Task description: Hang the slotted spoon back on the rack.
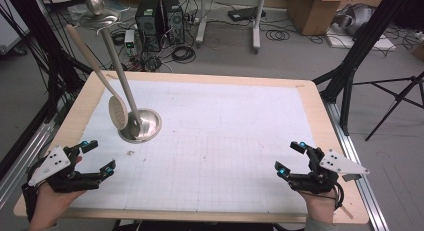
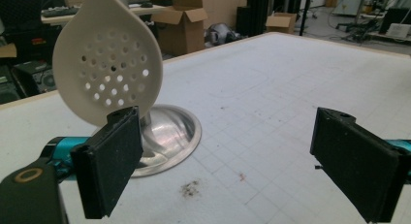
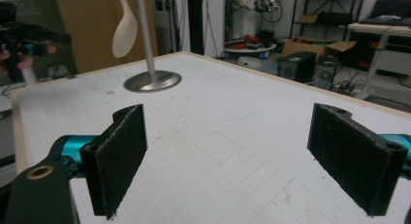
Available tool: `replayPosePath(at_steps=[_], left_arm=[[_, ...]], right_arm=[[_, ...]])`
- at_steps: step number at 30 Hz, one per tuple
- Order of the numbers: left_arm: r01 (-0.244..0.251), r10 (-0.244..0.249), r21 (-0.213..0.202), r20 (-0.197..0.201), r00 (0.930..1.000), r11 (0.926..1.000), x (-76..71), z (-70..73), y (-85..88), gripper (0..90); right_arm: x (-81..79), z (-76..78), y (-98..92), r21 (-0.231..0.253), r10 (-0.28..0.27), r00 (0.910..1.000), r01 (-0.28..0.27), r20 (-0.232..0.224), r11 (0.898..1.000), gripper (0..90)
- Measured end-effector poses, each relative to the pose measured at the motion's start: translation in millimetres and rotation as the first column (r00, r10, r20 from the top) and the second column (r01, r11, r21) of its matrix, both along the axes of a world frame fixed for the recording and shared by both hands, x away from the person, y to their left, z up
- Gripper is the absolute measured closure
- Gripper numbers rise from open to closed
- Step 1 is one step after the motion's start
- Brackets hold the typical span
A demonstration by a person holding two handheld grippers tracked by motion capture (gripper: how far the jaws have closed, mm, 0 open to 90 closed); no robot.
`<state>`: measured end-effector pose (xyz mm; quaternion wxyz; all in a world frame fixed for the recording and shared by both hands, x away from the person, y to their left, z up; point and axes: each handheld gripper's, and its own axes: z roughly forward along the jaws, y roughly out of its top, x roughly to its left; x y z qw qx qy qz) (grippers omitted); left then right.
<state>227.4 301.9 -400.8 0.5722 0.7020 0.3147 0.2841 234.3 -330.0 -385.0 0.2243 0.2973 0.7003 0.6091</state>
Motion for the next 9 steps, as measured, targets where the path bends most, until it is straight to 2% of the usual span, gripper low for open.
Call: replayPosePath(at_steps=[5,9], left_arm=[[-0.024,0.024,0.001,-0.011,0.9997,0.9997,1.2,-4.2,4.2,12.0],[-0.035,0.035,0.009,-0.016,0.9993,0.9994,2.0,-5.9,5.3,11.7]], right_arm=[[4.2,-12.4,-6.6,0.015,-0.067,0.9977,0.067,-0.010,0.998,13.2],[5.1,-14.6,-8.8,0.014,-0.068,0.9976,0.068,-0.009,0.998,13.2]])
